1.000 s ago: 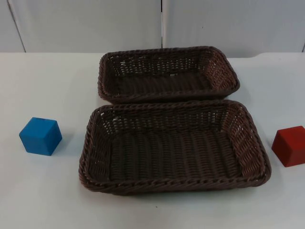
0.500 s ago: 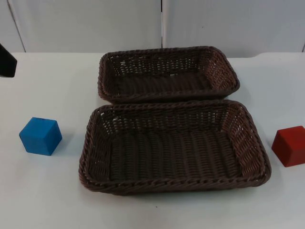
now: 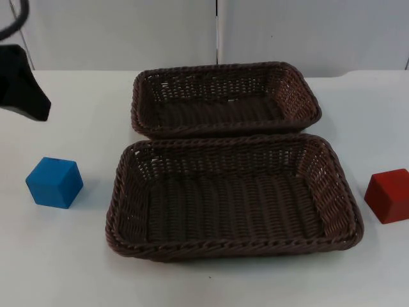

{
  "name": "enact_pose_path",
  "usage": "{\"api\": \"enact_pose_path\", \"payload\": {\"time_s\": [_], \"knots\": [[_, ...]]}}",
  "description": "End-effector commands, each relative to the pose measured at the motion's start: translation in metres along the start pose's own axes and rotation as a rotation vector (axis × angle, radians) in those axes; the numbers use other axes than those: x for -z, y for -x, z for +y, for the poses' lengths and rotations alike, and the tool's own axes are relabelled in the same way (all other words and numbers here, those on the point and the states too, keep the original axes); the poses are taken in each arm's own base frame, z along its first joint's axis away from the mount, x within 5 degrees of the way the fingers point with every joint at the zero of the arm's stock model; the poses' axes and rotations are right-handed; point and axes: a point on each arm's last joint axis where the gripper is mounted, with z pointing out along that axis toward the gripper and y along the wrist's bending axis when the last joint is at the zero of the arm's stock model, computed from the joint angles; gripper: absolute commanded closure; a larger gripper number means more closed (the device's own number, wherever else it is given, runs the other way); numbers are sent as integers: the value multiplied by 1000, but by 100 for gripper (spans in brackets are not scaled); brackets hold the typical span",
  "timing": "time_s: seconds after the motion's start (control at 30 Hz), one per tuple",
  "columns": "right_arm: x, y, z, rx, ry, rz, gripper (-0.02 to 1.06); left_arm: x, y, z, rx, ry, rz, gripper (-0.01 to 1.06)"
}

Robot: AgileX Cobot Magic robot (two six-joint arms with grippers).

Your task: Pick up one cube with the left hand and place it into the upper basket. Pick up one cube with the right hand and place it into the lower basket.

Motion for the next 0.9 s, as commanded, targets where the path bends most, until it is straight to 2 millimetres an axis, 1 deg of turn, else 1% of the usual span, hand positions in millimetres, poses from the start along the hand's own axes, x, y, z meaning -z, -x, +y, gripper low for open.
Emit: {"api": "enact_pose_path", "payload": {"time_s": [0.0, 0.1, 0.13, 0.3, 0.33, 0.47, 0.5, 0.57, 0.77, 0.87], "knots": [[0, 0, 0, 6, -3, -7, -1, -9, 4, 4, 16, 8, -8, 0], [0, 0, 0, 6, -3, -7, -1, -26, 7, 9, 29, 17, 18, 0], [0, 0, 0, 6, -3, -7, -1, -26, 7, 9, 29, 17, 18, 0], [0, 0, 0, 6, -3, -7, -1, -48, 18, 16, 26, 22, 65, 0], [0, 0, 0, 6, -3, -7, -1, -48, 18, 16, 26, 22, 65, 0], [0, 0, 0, 6, -3, -7, -1, -66, 21, 22, 30, 33, 90, 0], [0, 0, 0, 6, -3, -7, -1, -66, 21, 22, 30, 33, 90, 0], [0, 0, 0, 6, -3, -7, -1, -77, 21, 27, 33, 52, 80, 0], [0, 0, 0, 6, -3, -7, -1, -91, 23, 32, 64, 75, 44, 0], [0, 0, 0, 6, -3, -7, -1, -94, 22, 34, 66, 78, 49, 0]]}}
